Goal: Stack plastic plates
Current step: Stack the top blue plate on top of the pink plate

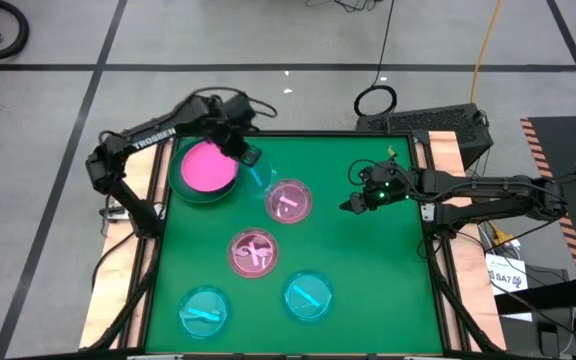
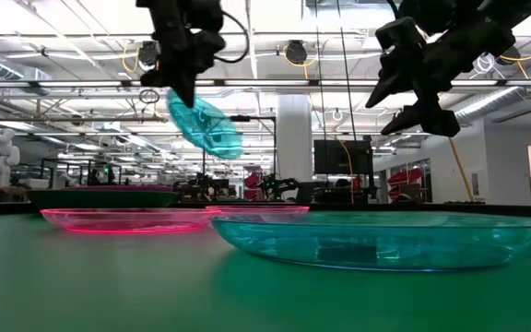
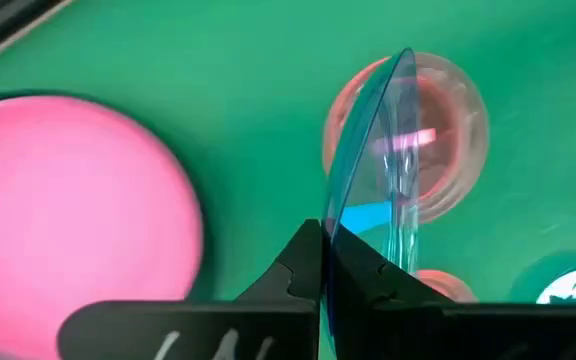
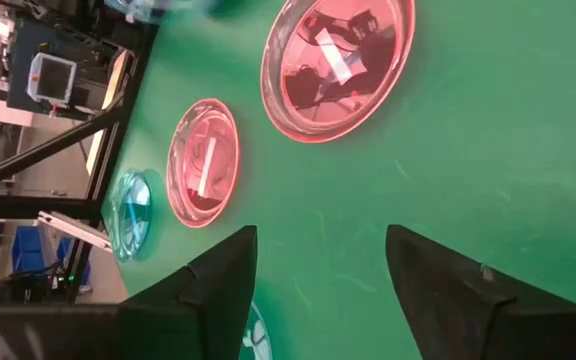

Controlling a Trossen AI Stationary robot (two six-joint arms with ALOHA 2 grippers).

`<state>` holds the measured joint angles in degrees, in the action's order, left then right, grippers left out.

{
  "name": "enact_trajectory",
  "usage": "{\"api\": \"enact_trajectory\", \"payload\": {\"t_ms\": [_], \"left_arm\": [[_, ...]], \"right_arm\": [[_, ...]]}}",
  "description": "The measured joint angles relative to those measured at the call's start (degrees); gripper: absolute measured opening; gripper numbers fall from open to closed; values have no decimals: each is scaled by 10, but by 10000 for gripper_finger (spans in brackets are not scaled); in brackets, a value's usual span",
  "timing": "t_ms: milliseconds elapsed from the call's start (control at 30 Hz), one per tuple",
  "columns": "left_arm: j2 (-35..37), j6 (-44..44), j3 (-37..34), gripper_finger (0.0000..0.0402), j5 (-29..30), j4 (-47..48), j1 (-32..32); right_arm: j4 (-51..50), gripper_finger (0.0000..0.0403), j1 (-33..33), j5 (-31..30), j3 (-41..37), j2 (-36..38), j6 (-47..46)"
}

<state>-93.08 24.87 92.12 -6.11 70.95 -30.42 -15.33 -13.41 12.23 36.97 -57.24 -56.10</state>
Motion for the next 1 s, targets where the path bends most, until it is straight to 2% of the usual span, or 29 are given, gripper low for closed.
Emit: {"api": "enact_trajectory", "payload": {"t_ms": [300,633,1000], "left_arm": [[18,-37,0,4,66,95,-105],[19,-84,0,4,129,121,-218],[19,-141,0,16,129,103,-258]], "right_arm": [[-4,215,-21,-4,0,0,-1],[-7,215,-24,-32,0,0,-2],[-8,215,-28,-64,0,0,-2]]}}
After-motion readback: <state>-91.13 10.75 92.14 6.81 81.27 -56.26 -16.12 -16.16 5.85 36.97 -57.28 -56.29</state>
